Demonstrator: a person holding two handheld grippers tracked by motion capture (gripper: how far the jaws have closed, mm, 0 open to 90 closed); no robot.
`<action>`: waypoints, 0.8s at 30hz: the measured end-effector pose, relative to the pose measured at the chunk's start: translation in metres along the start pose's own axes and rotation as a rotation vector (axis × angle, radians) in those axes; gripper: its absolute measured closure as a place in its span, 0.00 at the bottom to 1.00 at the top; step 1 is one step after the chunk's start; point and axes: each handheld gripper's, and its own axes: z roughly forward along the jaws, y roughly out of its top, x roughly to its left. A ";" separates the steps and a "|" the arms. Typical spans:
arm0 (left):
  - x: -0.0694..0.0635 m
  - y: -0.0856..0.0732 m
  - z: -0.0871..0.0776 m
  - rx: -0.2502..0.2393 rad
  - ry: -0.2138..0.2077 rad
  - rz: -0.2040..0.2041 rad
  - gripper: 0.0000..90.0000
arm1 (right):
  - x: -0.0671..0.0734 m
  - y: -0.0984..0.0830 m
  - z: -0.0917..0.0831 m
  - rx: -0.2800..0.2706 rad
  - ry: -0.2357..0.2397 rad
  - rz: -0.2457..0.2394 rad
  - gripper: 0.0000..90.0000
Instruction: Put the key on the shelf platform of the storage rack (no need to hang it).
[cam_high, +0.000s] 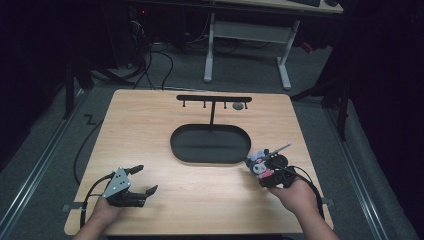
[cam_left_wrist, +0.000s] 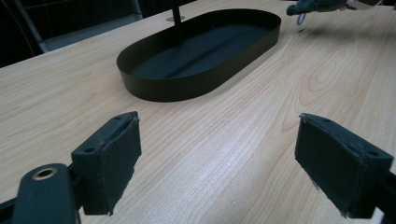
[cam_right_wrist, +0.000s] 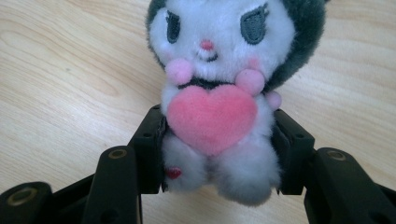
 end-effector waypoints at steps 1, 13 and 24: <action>0.000 0.000 0.000 0.000 0.000 -0.001 0.17 | 0.001 0.001 0.000 -0.003 0.002 0.000 0.53; 0.001 0.000 0.001 0.003 -0.002 -0.003 0.17 | 0.012 0.022 -0.002 -0.018 0.029 -0.035 0.53; 0.003 0.001 0.004 0.007 0.007 -0.019 0.17 | 0.016 0.033 -0.004 -0.036 0.060 -0.053 0.53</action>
